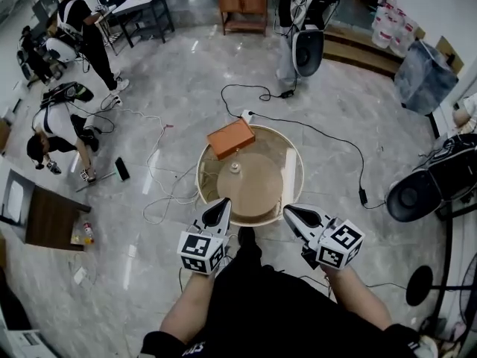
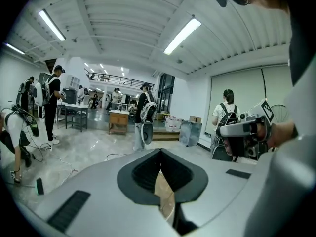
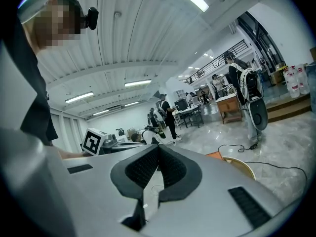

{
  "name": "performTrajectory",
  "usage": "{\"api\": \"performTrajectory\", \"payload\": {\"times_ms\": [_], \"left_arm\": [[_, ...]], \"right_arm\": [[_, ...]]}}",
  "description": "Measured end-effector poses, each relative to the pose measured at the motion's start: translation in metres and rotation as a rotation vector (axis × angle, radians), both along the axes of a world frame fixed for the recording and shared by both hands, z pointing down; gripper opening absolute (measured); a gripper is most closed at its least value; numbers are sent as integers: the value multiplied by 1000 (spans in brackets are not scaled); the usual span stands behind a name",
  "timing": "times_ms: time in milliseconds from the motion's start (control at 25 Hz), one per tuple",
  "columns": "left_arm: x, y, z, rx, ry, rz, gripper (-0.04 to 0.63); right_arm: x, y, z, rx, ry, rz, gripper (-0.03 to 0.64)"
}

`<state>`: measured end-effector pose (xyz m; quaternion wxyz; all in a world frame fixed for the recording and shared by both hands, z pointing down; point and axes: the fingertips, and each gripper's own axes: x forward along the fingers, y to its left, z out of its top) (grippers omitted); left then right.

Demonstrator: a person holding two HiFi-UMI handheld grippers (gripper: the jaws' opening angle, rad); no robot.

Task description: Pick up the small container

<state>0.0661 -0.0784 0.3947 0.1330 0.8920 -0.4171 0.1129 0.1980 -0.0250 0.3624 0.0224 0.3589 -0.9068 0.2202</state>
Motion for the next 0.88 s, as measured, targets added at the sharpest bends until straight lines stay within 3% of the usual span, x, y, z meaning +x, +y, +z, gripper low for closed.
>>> {"api": "performTrajectory", "payload": {"times_ms": [480, 880], "left_arm": [[5, -116, 60, -88, -3, -17, 18], [-1, -178, 163, -163, -5, -8, 20]], "right_arm": [[-31, -117, 45, -92, 20, -118, 15], [-45, -174, 152, -234, 34, -140, 15]]}}
